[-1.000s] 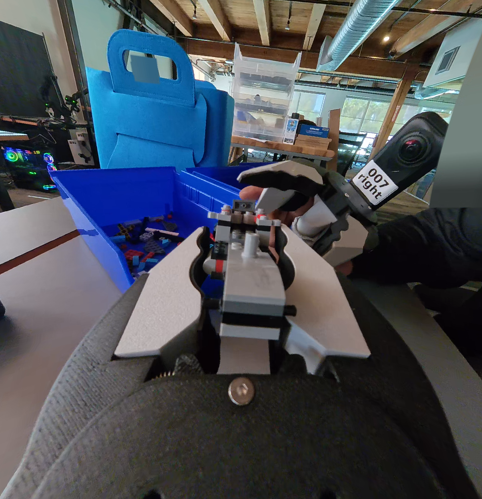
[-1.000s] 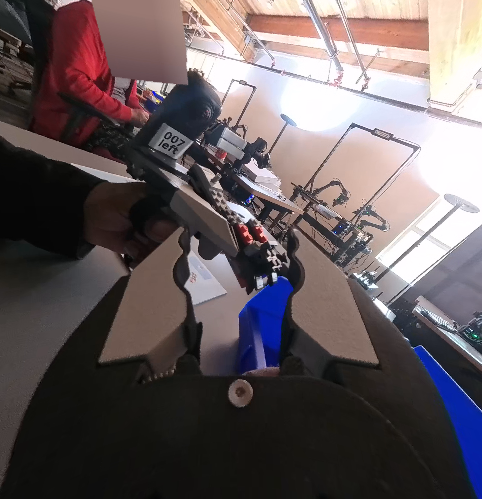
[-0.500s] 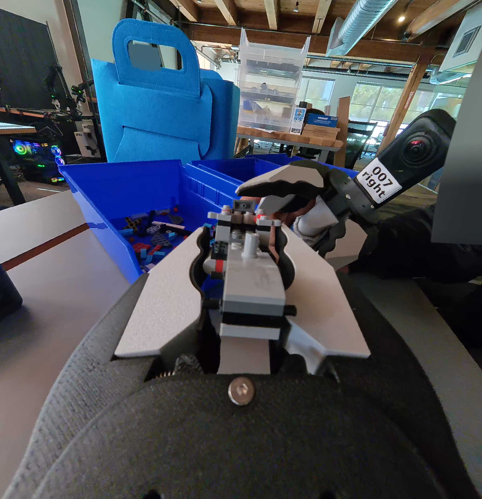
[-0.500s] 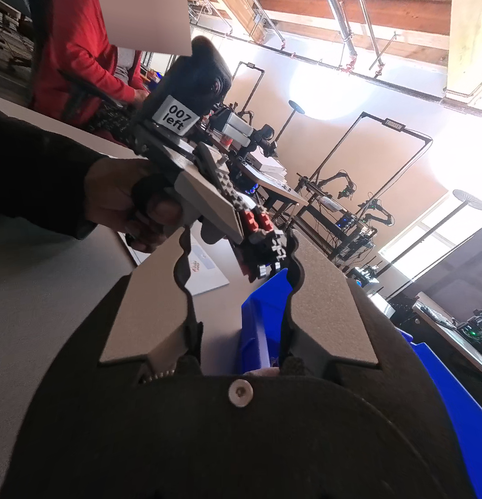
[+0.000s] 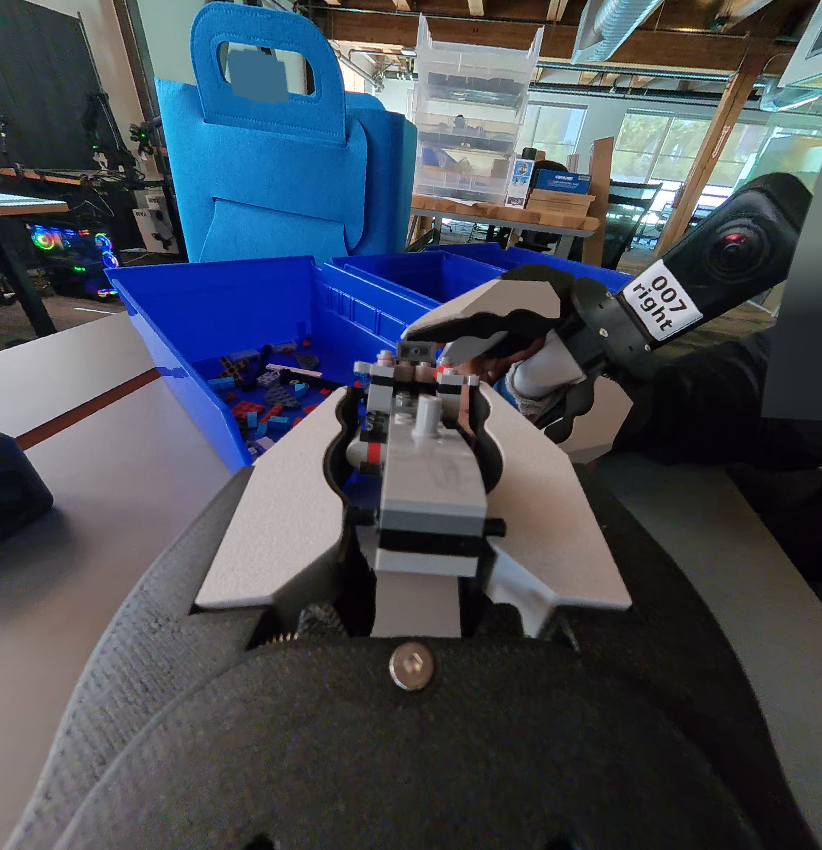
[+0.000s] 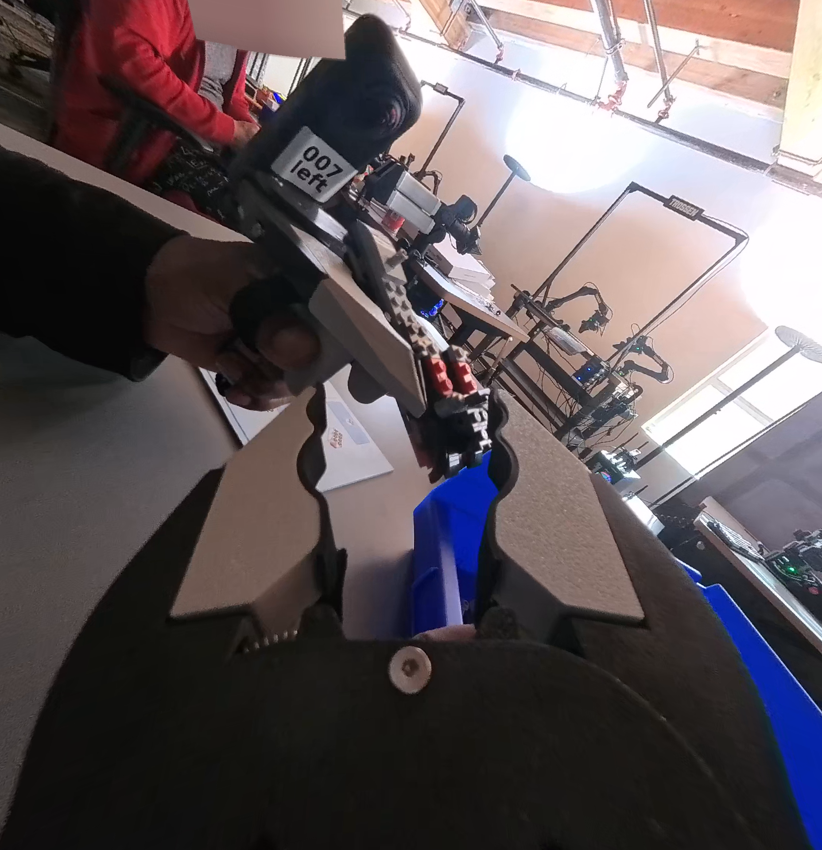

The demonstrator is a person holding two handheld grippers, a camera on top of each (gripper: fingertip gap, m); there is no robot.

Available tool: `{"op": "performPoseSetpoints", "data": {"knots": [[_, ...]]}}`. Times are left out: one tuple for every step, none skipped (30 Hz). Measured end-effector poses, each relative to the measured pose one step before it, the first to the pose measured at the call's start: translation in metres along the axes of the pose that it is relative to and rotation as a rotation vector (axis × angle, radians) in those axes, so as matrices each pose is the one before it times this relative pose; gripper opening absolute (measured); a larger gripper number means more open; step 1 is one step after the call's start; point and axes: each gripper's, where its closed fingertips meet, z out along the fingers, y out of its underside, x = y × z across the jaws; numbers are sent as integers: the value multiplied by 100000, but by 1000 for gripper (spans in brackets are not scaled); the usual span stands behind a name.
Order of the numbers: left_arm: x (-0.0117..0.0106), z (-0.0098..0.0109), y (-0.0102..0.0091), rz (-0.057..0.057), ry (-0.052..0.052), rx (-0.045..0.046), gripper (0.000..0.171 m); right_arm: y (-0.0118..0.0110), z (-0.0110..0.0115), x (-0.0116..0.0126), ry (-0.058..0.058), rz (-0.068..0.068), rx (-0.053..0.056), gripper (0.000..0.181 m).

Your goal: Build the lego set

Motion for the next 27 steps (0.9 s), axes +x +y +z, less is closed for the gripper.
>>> {"op": "performPoseSetpoints", "data": {"knots": [[-26,3,39,214,-271,-418,49,55,16,-11,9,-259,-287,72],[-27,7,37,150,-239,-410,49,49,11,-9,36,-197,-229,72],[-18,8,41,67,-153,-447,49,42,8,-4,75,-289,-214,72],[-21,15,64,72,-130,-547,49,31,-4,-12,65,-437,-141,72],[-25,19,72,58,-191,-611,49,18,-2,-15,-6,-458,-108,71],[-16,23,58,112,-167,-507,49,28,9,-27,-15,-399,-215,71],[-8,12,54,96,-153,-465,49,40,8,-14,-9,-325,-210,70],[-25,23,52,71,-199,-542,49,40,4,-17,-62,-145,-206,70],[-48,1,64,128,-336,-547,49,48,1,-10,-110,-3,-230,70],[-31,3,53,93,-273,-618,49,34,4,2,-121,45,-129,70],[-46,-7,68,48,-246,-741,49,24,2,-11,-137,95,-93,69],[-66,-9,71,70,-374,-764,49,31,-7,-1,-128,200,-143,69],[-125,-15,98,-106,-662,-905,49,26,-8,28,-110,399,-74,69],[-120,-25,75,-28,-693,-793,49,8,-17,33,-159,759,73,69],[-115,-48,31,3,-592,-520,49,-2,-27,60,-232,1279,161,68],[-104,-47,-4,-50,-477,-255,49,-13,-16,92,-248,1856,245,68],[-52,-60,-46,-100,-128,159,49,-34,-39,143,-159,2302,353,67],[-17,-51,-69,-249,84,400,49,-38,-49,139,-237,2602,367,67],[-42,-40,-40,-326,12,378,49,-66,-55,158,-240,2615,501,67],[-71,-22,-11,-292,-165,293,49,-104,-62,151,-177,2660,648,66],[-69,-8,9,-286,-202,209,49,-131,-65,123,-471,2946,645,66],[-72,-19,-7,-169,-202,264,49,-180,-77,81,-842,3360,800,64],[-83,-45,-37,-58,-365,372,49,-219,-90,137,-690,3968,983,63],[-129,-43,-51,-119,-629,463,49,-284,-112,201,-628,4783,1074,60],[-140,-58,-79,-232,-707,529,49,-355,-124,228,-561,5453,1215,58],[-131,-52,-99,-268,-717,676,49,-335,-117,410,636,5681,769,55],[-139,-55,-119,-413,-870,827,49,-166,-75,660,2323,5698,-601,49]]}}
